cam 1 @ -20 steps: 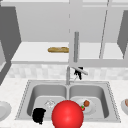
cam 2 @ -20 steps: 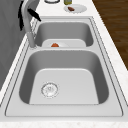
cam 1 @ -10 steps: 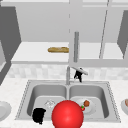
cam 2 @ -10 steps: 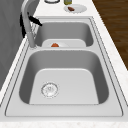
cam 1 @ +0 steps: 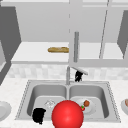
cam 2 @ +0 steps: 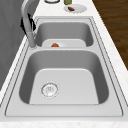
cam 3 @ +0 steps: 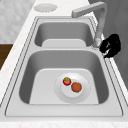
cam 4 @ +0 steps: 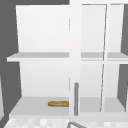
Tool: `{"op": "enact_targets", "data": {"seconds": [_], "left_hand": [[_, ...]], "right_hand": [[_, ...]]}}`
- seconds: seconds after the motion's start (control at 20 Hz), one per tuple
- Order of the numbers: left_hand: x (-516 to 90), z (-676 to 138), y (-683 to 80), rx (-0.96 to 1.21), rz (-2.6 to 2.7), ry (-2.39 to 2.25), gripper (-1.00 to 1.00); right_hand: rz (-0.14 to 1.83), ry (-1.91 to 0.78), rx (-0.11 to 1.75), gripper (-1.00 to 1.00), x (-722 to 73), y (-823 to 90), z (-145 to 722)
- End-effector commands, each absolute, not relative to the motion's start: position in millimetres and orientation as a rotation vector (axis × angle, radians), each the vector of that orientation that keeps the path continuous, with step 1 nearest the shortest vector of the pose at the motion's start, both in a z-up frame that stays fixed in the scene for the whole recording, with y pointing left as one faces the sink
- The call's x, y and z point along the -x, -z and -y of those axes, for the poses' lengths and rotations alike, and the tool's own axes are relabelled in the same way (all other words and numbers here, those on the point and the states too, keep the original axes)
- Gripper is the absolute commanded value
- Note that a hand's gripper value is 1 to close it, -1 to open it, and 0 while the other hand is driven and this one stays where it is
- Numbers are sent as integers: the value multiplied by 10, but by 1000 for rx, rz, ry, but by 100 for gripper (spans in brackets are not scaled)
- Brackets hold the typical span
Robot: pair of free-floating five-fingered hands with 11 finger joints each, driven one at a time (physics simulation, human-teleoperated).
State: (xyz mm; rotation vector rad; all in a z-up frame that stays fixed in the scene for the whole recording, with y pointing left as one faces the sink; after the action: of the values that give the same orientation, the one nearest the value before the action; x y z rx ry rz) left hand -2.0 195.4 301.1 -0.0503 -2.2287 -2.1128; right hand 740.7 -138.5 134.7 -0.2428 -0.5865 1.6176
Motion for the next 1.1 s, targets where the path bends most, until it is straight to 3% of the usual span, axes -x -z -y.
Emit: {"op": "enact_targets", "data": {"seconds": [0.0,1.05], "left_hand": [[20,-1954,-3011,50,2229,2113,0],[20,-1954,-3011,50,2229,2113,0]], "right_hand": [[557,-1641,233,100,-7471,-1165,1317],[750,-1491,470,100,-7362,-1033,1181]]}}
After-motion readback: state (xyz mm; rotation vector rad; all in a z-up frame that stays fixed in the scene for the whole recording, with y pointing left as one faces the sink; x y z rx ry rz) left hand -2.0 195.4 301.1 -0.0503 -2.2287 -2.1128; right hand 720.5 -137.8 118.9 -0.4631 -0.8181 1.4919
